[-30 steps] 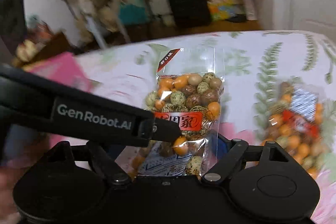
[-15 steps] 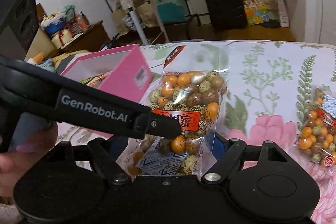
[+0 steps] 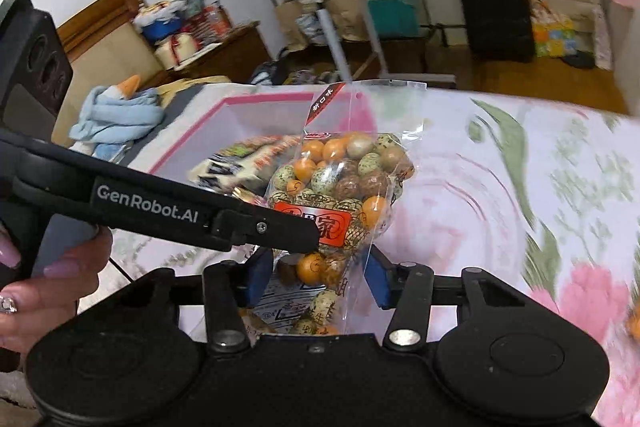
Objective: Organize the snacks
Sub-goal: 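Carry the peanut bag into the pink box and release it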
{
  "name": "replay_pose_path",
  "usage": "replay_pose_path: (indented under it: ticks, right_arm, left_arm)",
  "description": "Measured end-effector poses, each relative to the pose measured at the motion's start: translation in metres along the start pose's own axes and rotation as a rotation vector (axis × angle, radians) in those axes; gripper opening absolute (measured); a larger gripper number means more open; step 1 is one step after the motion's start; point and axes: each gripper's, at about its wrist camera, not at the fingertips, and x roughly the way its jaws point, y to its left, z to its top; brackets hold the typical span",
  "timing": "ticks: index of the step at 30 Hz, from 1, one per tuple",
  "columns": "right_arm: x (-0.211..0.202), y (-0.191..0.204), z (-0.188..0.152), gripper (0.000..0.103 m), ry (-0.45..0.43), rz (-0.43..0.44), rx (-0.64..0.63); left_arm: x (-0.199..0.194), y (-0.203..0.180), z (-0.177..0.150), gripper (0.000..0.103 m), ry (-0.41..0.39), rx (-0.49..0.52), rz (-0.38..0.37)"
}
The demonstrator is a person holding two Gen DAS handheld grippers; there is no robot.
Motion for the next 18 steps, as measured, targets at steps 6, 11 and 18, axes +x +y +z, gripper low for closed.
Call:
replay_pose_path:
  ticks: [6,11,18]
  right_arm:
    - [0.034,0.028,0.052,0.053,-0.017,0.051,-0.096]
    - [0.074,0.038,0.086,0.053,-0.014,0.059,-0.114]
    - [0.122,0.027,0.074,0.053,0.078,0.050,-0.003]
  left_arm:
    - [-0.027,0.046,0.033,0.044,-0.093,-0.079,0.046]
    - [-0.028,0.081,0.069,0.045,-0.130,-0.105,0.095]
    - [0.016,0.111,0.071,0.045,-0.053,-0.142,0.125]
